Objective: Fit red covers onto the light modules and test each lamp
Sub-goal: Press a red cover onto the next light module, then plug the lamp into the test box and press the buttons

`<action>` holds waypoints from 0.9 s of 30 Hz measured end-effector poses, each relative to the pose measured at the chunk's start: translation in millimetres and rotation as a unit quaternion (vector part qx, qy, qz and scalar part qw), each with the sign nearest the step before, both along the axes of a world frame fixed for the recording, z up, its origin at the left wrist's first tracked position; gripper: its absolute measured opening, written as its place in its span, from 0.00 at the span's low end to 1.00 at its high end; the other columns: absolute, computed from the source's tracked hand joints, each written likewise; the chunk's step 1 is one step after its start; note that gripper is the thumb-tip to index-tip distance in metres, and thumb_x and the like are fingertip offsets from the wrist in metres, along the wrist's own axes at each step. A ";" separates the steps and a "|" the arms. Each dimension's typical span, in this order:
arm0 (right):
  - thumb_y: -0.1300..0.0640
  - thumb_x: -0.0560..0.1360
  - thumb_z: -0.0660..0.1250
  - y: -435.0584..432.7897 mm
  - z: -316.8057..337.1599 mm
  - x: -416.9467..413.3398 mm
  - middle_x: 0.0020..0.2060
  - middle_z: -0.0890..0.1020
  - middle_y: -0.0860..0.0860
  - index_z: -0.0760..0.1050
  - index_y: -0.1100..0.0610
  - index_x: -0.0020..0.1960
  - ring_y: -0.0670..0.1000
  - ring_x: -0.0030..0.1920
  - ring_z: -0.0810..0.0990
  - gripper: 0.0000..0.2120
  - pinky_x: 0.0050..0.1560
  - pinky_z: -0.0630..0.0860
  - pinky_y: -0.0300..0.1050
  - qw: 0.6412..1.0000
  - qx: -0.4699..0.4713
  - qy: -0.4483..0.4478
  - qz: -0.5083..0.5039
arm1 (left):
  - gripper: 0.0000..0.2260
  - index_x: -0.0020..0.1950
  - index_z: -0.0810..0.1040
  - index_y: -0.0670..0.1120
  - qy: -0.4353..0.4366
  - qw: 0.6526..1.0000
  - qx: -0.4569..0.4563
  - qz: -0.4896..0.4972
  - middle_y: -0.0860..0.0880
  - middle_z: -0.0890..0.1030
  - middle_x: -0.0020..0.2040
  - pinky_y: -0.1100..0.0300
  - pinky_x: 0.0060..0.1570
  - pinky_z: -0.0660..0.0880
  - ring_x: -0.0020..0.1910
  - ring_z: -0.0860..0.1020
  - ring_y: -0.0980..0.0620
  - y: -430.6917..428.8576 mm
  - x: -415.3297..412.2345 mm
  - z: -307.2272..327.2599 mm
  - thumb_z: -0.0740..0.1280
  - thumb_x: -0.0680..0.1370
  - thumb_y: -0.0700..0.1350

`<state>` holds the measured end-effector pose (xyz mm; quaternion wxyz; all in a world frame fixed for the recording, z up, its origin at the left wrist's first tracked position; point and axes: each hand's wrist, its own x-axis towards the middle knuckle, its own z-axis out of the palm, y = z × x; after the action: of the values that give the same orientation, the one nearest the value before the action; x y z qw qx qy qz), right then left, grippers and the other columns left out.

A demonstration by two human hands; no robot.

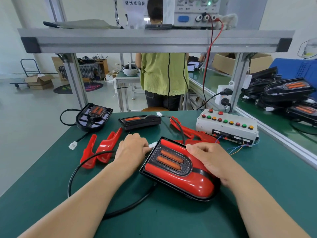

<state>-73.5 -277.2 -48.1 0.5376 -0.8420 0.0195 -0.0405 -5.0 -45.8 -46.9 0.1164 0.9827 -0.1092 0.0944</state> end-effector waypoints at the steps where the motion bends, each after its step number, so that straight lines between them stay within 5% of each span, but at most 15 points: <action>1: 0.36 0.73 0.69 0.1 0.4 -0.1 0.50 0.85 0.55 0.85 0.51 0.46 0.56 0.53 0.82 0.19 0.61 0.75 0.49 1.000 -0.018 -0.002 -0.003 | 0.08 0.51 0.82 0.49 -0.027 0.999 -0.029 0.005 0.50 0.74 0.47 0.54 0.45 0.68 0.52 0.74 0.46 2.1 0.5 0.1 0.63 0.81 0.49; 7: 0.39 0.77 0.62 1.4 16.4 -0.3 0.34 0.82 0.46 0.82 0.49 0.37 0.44 0.37 0.78 0.19 0.41 0.72 0.35 0.977 -0.204 -0.056 -0.015 | 0.07 0.45 0.73 0.50 -0.057 0.975 -0.211 0.031 0.53 0.78 0.36 0.53 0.34 0.67 0.36 0.76 0.49 11.8 -4.1 -0.2 0.61 0.82 0.48; 12: 0.55 0.77 0.65 -28.9 53.3 11.7 0.35 0.85 0.51 0.83 0.56 0.40 0.55 0.42 0.84 0.11 0.52 0.80 0.54 0.974 -0.165 -0.100 -0.120 | 0.06 0.47 0.74 0.54 -0.045 0.951 -0.303 0.045 0.54 0.80 0.40 0.55 0.34 0.70 0.35 0.75 0.52 13.4 -4.0 2.0 0.60 0.82 0.49; 17: 0.60 0.77 0.64 -32.2 61.1 36.5 0.42 0.86 0.55 0.84 0.57 0.45 0.57 0.46 0.82 0.09 0.50 0.78 0.49 0.954 -0.277 -0.051 -0.104 | 0.09 0.56 0.78 0.57 -0.040 0.949 -0.313 0.019 0.52 0.79 0.39 0.50 0.39 0.73 0.38 0.77 0.49 5.7 -6.1 3.4 0.59 0.83 0.49; 20: 0.60 0.77 0.67 -26.4 56.4 49.1 0.50 0.85 0.50 0.85 0.54 0.50 0.51 0.48 0.80 0.08 0.50 0.73 0.41 0.939 -0.340 0.010 -0.058 | 0.09 0.55 0.79 0.57 -0.040 0.946 -0.320 0.015 0.53 0.79 0.39 0.47 0.45 0.75 0.41 0.78 0.49 5.3 -7.0 2.6 0.59 0.83 0.49; 27: 0.49 0.73 0.75 -11.9 41.1 51.9 0.46 0.85 0.46 0.85 0.49 0.46 0.47 0.48 0.82 0.05 0.53 0.79 0.44 0.912 -0.395 0.103 0.042 | 0.08 0.53 0.80 0.58 -0.022 0.941 -0.337 -0.015 0.53 0.79 0.40 0.56 0.37 0.70 0.35 0.73 0.54 9.5 -5.0 -2.1 0.61 0.82 0.47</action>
<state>-21.5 -289.1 -7.1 0.1578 -0.9851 0.0214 0.0645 -10.0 -36.3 -49.0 0.4395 0.8819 -0.0888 0.1457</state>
